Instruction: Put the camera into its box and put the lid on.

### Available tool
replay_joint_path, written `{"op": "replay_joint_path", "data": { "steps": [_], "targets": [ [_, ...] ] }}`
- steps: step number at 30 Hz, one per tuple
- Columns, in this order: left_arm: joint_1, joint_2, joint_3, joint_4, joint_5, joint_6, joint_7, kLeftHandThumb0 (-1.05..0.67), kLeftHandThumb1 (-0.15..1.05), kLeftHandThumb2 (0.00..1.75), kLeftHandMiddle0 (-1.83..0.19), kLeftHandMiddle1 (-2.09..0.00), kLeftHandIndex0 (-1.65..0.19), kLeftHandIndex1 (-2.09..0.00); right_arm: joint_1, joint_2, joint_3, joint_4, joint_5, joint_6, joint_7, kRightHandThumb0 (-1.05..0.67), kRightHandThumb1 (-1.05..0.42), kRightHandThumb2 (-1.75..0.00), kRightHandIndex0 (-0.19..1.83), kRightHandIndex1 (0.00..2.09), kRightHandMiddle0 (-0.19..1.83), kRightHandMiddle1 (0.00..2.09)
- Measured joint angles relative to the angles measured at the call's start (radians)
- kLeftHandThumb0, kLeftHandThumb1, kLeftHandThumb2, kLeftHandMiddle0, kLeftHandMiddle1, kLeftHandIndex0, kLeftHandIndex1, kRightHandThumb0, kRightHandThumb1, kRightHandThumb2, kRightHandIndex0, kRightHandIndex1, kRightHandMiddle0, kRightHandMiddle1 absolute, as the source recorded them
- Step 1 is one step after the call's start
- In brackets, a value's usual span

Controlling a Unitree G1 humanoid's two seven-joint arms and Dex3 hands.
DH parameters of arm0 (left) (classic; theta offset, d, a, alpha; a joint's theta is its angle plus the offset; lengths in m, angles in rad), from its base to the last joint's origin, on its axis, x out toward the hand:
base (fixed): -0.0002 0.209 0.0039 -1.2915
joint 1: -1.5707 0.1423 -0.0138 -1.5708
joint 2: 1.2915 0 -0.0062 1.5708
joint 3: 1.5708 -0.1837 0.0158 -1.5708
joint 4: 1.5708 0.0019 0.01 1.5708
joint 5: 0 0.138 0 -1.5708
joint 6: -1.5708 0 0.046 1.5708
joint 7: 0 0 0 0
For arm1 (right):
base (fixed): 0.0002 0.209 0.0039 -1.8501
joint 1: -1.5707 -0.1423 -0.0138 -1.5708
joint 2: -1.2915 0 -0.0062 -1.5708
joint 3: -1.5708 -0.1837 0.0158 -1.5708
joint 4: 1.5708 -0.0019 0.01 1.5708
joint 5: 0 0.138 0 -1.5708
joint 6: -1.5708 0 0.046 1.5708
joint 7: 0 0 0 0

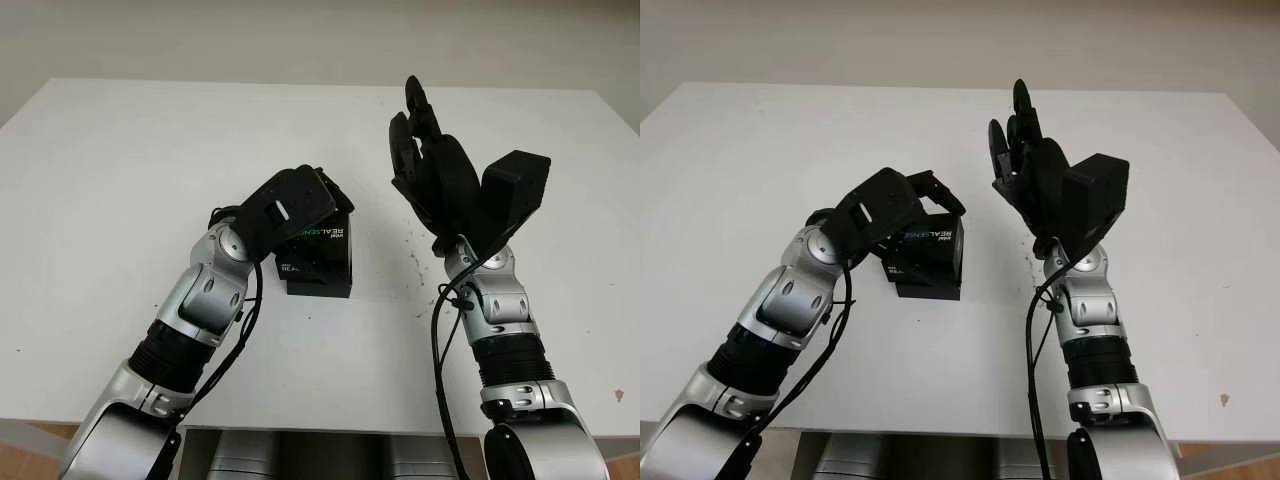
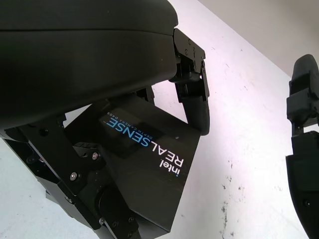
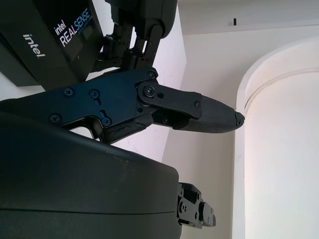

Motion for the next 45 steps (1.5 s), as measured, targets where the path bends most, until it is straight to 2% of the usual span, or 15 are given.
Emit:
{"op": "replay_joint_path", "data": {
  "steps": [13,23,27,29,31,33,34,35,36,37,39,40,41,44,45],
  "targets": [
    [0.009,-0.001,-0.041,-0.014,0.050,0.012,0.015,-0.13,0.92,0.05,-0.54,-1.79,-0.31,-1.52,0.000,0.000,0.002,0.000,0.003,0.000,-0.004,-0.70,-1.05,-0.64,-0.19,0.00,-0.19,0.00],
    [0.032,-0.014,-0.048,-0.037,0.073,0.053,0.031,-0.20,0.95,0.06,-0.38,-1.65,-0.23,-1.43,0.000,0.000,0.001,0.000,0.009,0.000,-0.005,-0.71,-1.05,-0.62,-0.19,0.00,-0.19,0.00],
    [0.043,-0.036,-0.045,-0.046,0.065,0.136,0.028,-0.29,0.98,0.06,-0.08,-1.42,0.02,-1.21,0.000,0.000,0.002,0.000,0.010,0.000,-0.007,-0.70,-1.05,-0.63,-0.19,0.00,-0.19,0.00],
    [0.040,-0.043,-0.045,-0.059,0.061,0.185,0.021,-0.32,0.99,0.06,-0.04,-1.38,0.10,-1.06,0.000,0.000,0.002,0.000,0.010,0.000,-0.008,-0.70,-1.05,-0.63,-0.19,0.00,-0.19,0.00],
    [0.031,-0.049,-0.045,-0.075,0.054,0.235,0.010,-0.34,1.01,0.06,-0.09,-1.39,0.15,-0.91,0.000,0.000,0.002,0.000,0.010,0.000,-0.007,-0.71,-1.05,-0.62,-0.19,0.00,-0.19,0.00],
    [0.029,-0.058,-0.042,-0.091,0.037,0.274,0.005,-0.34,1.03,0.06,-0.03,-1.30,0.18,-0.78,0.000,0.000,0.002,0.000,0.010,0.000,-0.007,-0.71,-1.05,-0.62,-0.19,0.01,-0.19,0.00],
    [0.029,-0.064,-0.037,-0.099,0.030,0.289,0.004,-0.35,1.04,0.07,0.03,-1.16,0.19,-0.68,0.000,0.000,0.002,0.000,0.010,0.000,-0.007,-0.71,-1.05,-0.61,-0.19,0.01,-0.19,0.00],
    [0.029,-0.068,-0.030,-0.107,0.019,0.305,0.004,-0.36,1.04,0.08,0.05,-1.11,0.19,-0.64,0.000,0.000,0.002,0.000,0.010,0.000,-0.008,-0.72,-1.05,-0.61,-0.19,0.01,-0.19,0.00],
    [0.029,-0.071,-0.025,-0.118,0.007,0.322,0.004,-0.37,1.05,0.09,0.10,-1.15,0.19,-0.58,0.000,0.000,0.002,0.000,0.009,0.000,-0.008,-0.72,-1.05,-0.61,-0.19,0.01,-0.19,0.00],
    [0.027,-0.072,-0.025,-0.127,-0.001,0.341,0.002,-0.39,1.05,0.11,0.16,-1.00,0.19,-0.48,0.000,0.000,0.002,0.000,0.009,0.000,-0.008,-0.71,-1.05,-0.62,-0.19,0.01,-0.19,0.00],
    [0.015,-0.072,-0.025,-0.139,-0.014,0.381,0.000,-0.39,1.05,0.13,0.18,-0.93,0.19,-0.36,0.000,0.000,0.003,0.000,0.008,0.000,-0.009,-0.70,-1.05,-0.63,-0.19,0.01,-0.19,0.00],
    [0.012,-0.072,-0.025,-0.144,-0.021,0.394,-0.003,-0.39,1.05,0.15,0.19,-0.58,0.19,-0.25,0.000,0.000,0.003,0.000,0.007,0.000,-0.010,-0.70,-1.05,-0.63,-0.19,0.01,-0.19,0.00],
    [0.007,-0.072,-0.025,-0.147,-0.030,0.403,-0.006,-0.39,1.05,0.15,0.19,-0.46,0.19,-0.21,0.000,0.000,0.003,0.000,0.007,0.000,-0.012,-0.70,-1.05,-0.63,-0.19,0.01,-0.19,0.00],
    [0.000,-0.059,-0.036,-0.161,-0.047,0.415,-0.024,-0.42,1.05,0.20,0.18,-0.21,0.19,-0.09,0.000,0.000,0.004,0.000,0.006,0.000,-0.018,-0.72,-1.05,-0.61,-0.19,0.02,-0.19,0.01],
    [-0.003,-0.042,-0.052,-0.165,-0.048,0.409,-0.039,-0.42,1.05,0.21,0.14,-0.20,0.19,-0.08,0.000,0.001,0.004,0.000,0.006,0.000,-0.018,-0.72,-1.05,-0.61,-0.19,0.02,-0.19,0.01]
  ]
}}
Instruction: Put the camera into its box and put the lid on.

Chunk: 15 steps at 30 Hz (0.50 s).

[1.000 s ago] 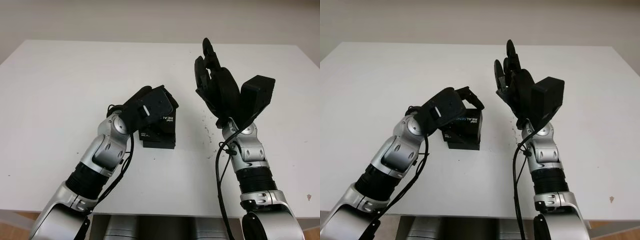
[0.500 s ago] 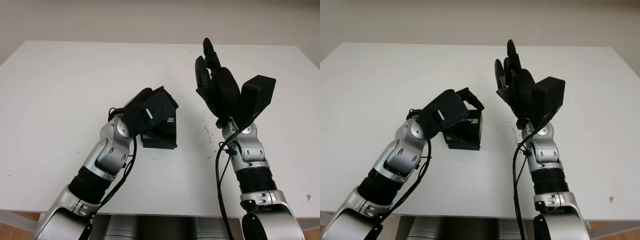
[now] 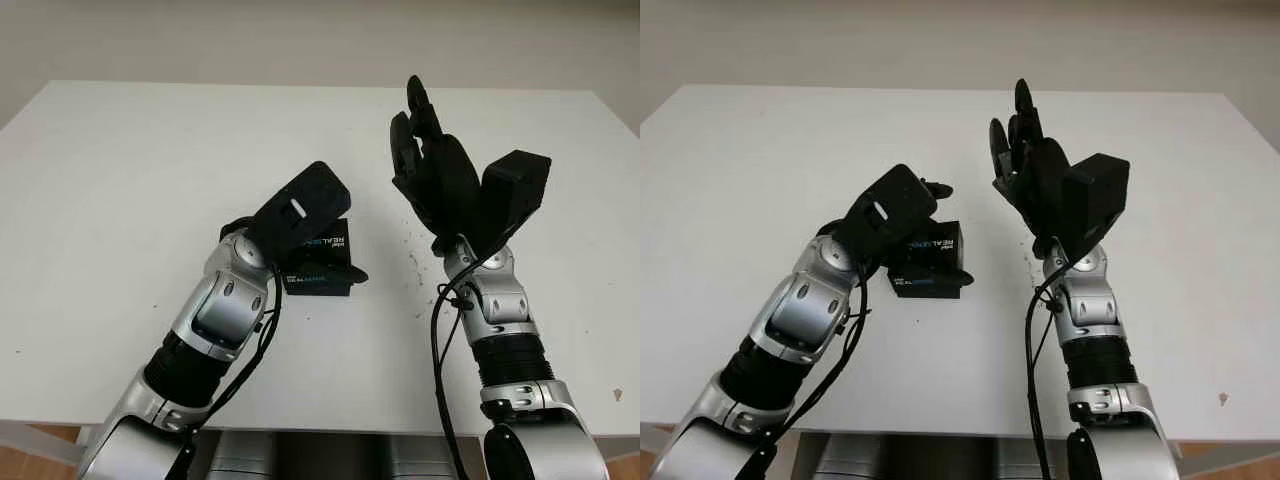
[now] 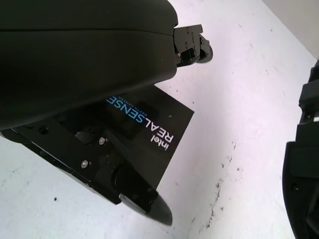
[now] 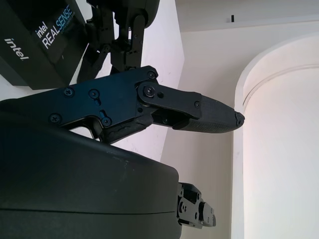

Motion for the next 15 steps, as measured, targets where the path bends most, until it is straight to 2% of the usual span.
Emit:
{"op": "replay_joint_path", "data": {
  "steps": [3,4,7,12,15],
  "targets": [
    [-0.015,0.074,-0.065,-0.003,0.004,-0.049,-0.060,-0.49,1.05,0.27,0.13,-0.14,0.19,-0.03,0.000,0.000,0.000,0.000,0.000,0.000,0.001,-0.72,-1.05,-0.61,-0.19,0.02,-0.19,0.00],
    [-0.022,0.102,-0.099,-0.005,0.016,-0.073,-0.084,-0.52,1.05,0.29,0.17,-0.06,0.19,-0.01,0.000,0.000,0.000,0.000,0.000,0.000,0.001,-0.72,-1.05,-0.61,-0.19,0.02,-0.19,0.00],
    [-0.035,0.172,-0.195,-0.023,0.068,-0.146,-0.132,-0.55,1.05,0.32,0.19,-0.01,0.19,0.00,0.000,0.000,0.002,0.000,-0.002,0.004,-0.001,-0.72,-1.05,-0.61,-0.19,0.03,-0.18,0.01],
    [-0.028,0.234,-0.307,-0.039,0.188,-0.282,-0.166,-0.60,1.05,0.39,0.19,0.00,0.19,0.00,0.000,0.000,0.002,0.000,-0.002,0.007,-0.001,-0.71,-1.05,-0.62,-0.19,0.02,-0.19,0.00],
    [-0.009,0.281,-0.383,-0.034,0.310,-0.404,-0.171,-0.62,1.05,0.43,0.19,0.00,0.19,0.00,0.000,0.000,0.002,0.000,-0.001,0.007,-0.002,-0.70,-1.05,-0.62,-0.19,0.02,-0.19,0.01]
  ]
}}
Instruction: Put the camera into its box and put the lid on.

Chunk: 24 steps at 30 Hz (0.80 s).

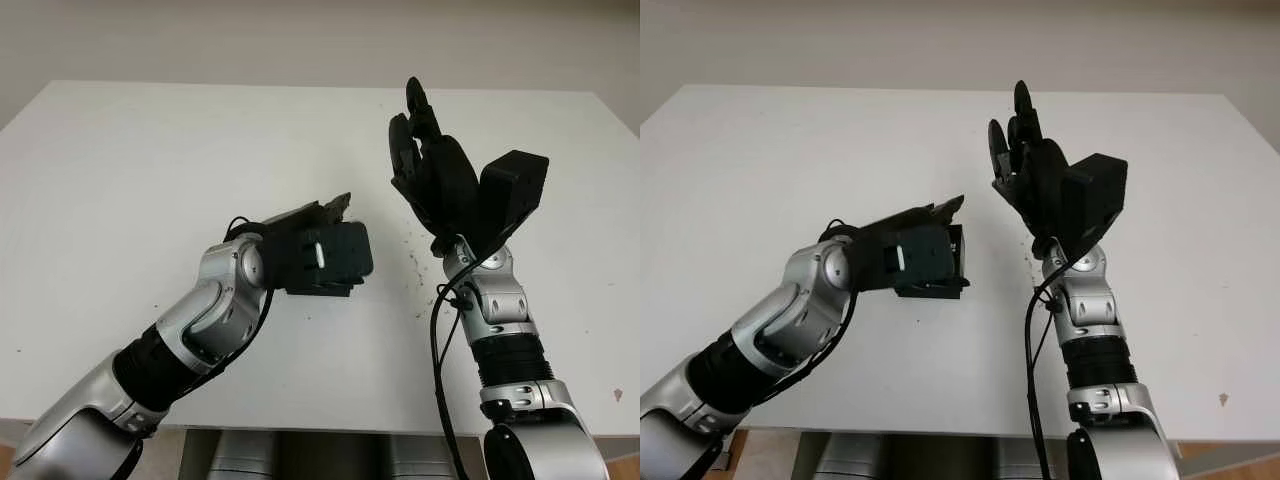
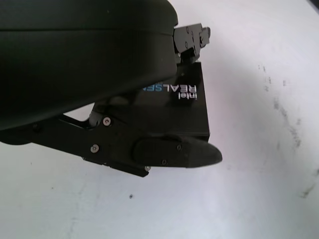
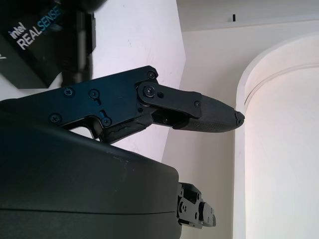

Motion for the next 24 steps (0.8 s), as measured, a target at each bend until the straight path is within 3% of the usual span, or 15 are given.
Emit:
{"op": "replay_joint_path", "data": {
  "steps": [8,13,17,24],
  "targets": [
    [0.026,0.043,-0.040,0.062,0.257,-0.236,0.031,-0.64,1.05,0.51,0.19,0.00,0.19,0.00,0.000,0.000,0.000,-0.003,0.000,0.000,-0.001,-0.71,-1.05,-0.61,-0.19,0.03,-0.18,0.03],
    [0.036,0.025,0.001,0.109,0.302,-0.285,0.032,-0.64,1.05,0.52,0.19,0.00,0.19,0.00,0.000,0.000,0.000,-0.003,0.000,0.002,0.002,-0.70,-1.05,-0.61,-0.19,0.03,-0.19,0.02],
    [0.063,-0.023,0.063,0.131,0.273,-0.288,0.031,-0.63,1.05,0.47,0.19,0.00,0.19,0.00,0.000,-0.001,-0.001,-0.003,0.000,0.001,0.008,-0.69,-1.05,-0.64,-0.19,0.03,-0.19,0.01],
    [0.089,-0.109,0.256,0.206,0.043,-0.320,0.088,-0.72,1.05,0.54,0.19,0.00,0.19,0.00,-0.002,-0.006,-0.002,-0.003,-0.001,0.001,0.020,-0.69,-1.05,-0.63,-0.19,0.02,-0.19,0.00]
  ]
}}
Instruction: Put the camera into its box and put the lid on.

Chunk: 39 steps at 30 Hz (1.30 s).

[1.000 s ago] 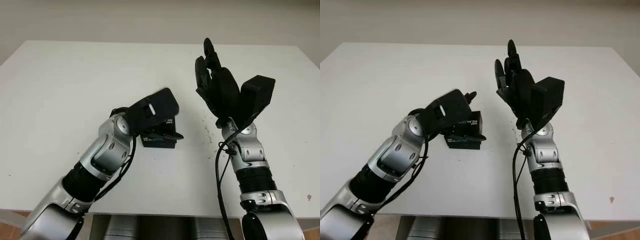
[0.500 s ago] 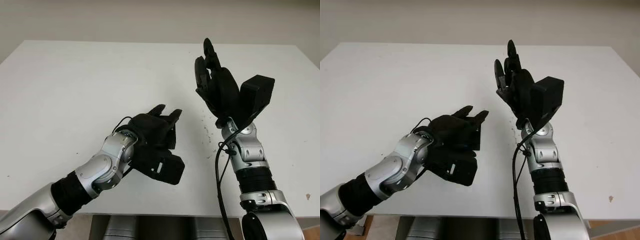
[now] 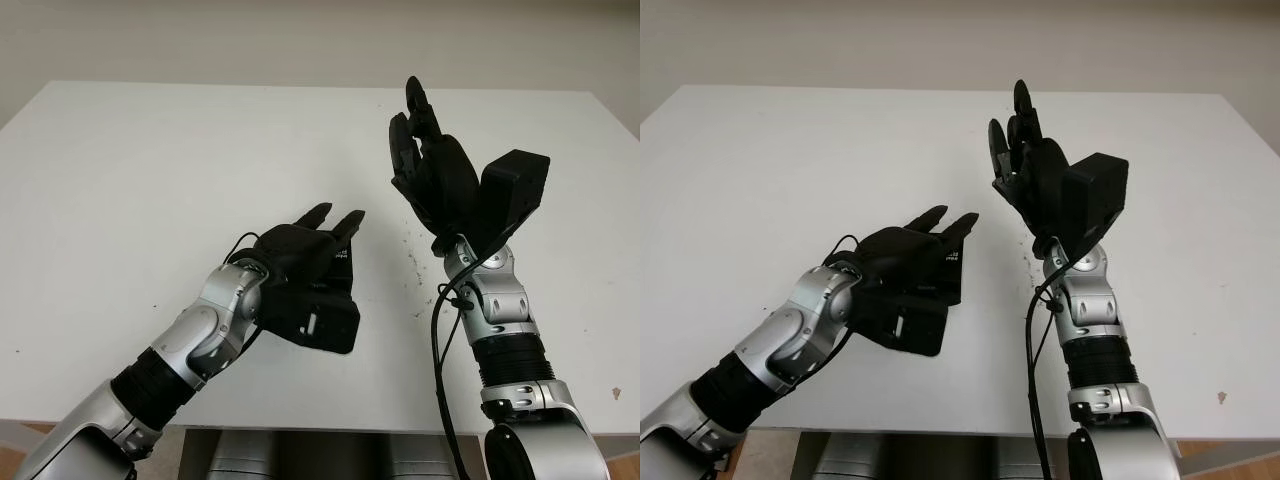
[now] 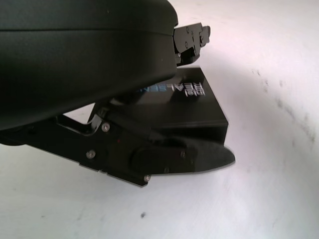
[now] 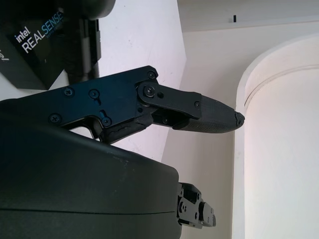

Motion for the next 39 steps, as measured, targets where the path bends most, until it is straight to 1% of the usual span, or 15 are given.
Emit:
{"op": "replay_joint_path", "data": {
  "steps": [3,6,10,15,17,19,20,22,24,26,28,30,35,39],
  "targets": [
    [-0.002,-0.029,0.090,0.014,-0.114,0.029,-0.010,-0.72,1.05,0.51,0.19,0.00,0.19,0.00,-0.003,-0.005,0.000,0.000,-0.003,0.000,0.002,-0.69,-1.05,-0.64,-0.19,0.01,-0.19,0.00],
    [-0.009,-0.056,0.191,0.003,-0.244,0.086,-0.039,-0.73,1.05,0.48,0.19,0.00,0.19,0.00,-0.004,-0.008,-0.001,0.001,-0.005,0.000,0.001,-0.68,-1.05,-0.64,-0.19,0.02,-0.19,0.00],
    [-0.013,-0.043,0.260,-0.084,-0.346,0.159,-0.102,-0.72,1.05,0.50,0.19,0.00,0.19,0.00,-0.008,-0.012,-0.001,0.001,-0.014,0.000,0.002,-0.70,-1.05,-0.63,-0.19,0.02,-0.19,0.00],
    [-0.001,-0.033,0.346,-0.166,-0.475,0.214,-0.130,-0.74,1.05,0.56,0.19,0.00,0.19,0.00,-0.011,-0.016,-0.002,0.003,-0.019,0.000,0.006,-0.69,-1.05,-0.64,-0.19,0.02,-0.19,0.00],
    [0.006,-0.028,0.394,-0.191,-0.522,0.230,-0.120,-0.76,1.05,0.59,0.19,0.00,0.19,0.00,-0.014,-0.017,-0.003,0.010,-0.019,-0.003,0.005,-0.69,-1.05,-0.64,-0.19,0.02,-0.19,0.01],
    [0.007,-0.031,0.451,-0.195,-0.578,0.249,-0.093,-0.75,1.05,0.56,0.19,0.00,0.19,0.00,-0.016,-0.017,-0.007,0.021,-0.019,-0.007,0.006,-0.69,-1.05,-0.63,-0.19,0.02,-0.19,0.01],
    [0.008,-0.039,0.485,-0.195,-0.609,0.261,-0.076,-0.75,1.05,0.54,0.19,0.00,0.19,0.00,-0.016,-0.017,-0.008,0.022,-0.019,-0.008,0.006,-0.69,-1.05,-0.63,-0.19,0.02,-0.19,0.01],
    [0.009,-0.048,0.531,-0.192,-0.657,0.269,-0.041,-0.71,1.05,0.58,0.19,0.00,0.19,0.00,-0.016,-0.017,-0.012,0.024,-0.019,-0.014,0.009,-0.69,-1.05,-0.64,-0.19,0.02,-0.19,0.00],
    [0.013,-0.067,0.582,-0.183,-0.705,0.269,0.008,-0.70,1.05,0.56,0.19,0.00,0.19,0.00,-0.017,-0.016,-0.013,0.027,-0.018,-0.019,0.010,-0.68,-1.05,-0.65,-0.19,0.01,-0.19,0.00],
    [0.019,-0.091,0.644,-0.158,-0.749,0.242,0.065,-0.70,1.05,0.55,0.19,0.00,0.19,0.00,-0.018,-0.016,-0.018,0.032,-0.016,-0.023,0.009,-0.68,-1.05,-0.66,-0.19,0.01,-0.19,0.00],
    [0.019,-0.105,0.693,-0.118,-0.780,0.189,0.114,-0.71,1.05,0.54,0.19,0.00,0.19,0.00,-0.018,-0.016,-0.020,0.041,-0.015,-0.027,0.008,-0.68,-1.05,-0.66,-0.19,0.01,-0.19,0.00],
    [0.018,-0.107,0.722,-0.058,-0.795,0.118,0.153,-0.73,1.05,0.54,0.19,0.00,0.19,0.00,-0.019,-0.016,-0.021,0.048,-0.015,-0.030,0.008,-0.68,-1.05,-0.67,-0.19,0.00,-0.19,0.00],
    [0.012,-0.091,0.744,0.127,-0.762,-0.096,0.256,-0.76,1.05,0.56,0.19,0.00,0.19,0.00,-0.022,-0.016,-0.022,0.067,-0.018,-0.041,0.004,-0.69,-1.05,-0.70,-0.19,0.00,-0.19,0.00],
    [0.007,-0.085,0.746,0.238,-0.759,-0.226,0.286,-0.76,1.05,0.58,0.19,0.00,0.19,0.00,-0.022,-0.015,-0.024,0.067,-0.015,-0.040,-0.007,-0.69,-1.05,-0.69,-0.19,0.00,-0.19,0.00]
  ]
}}
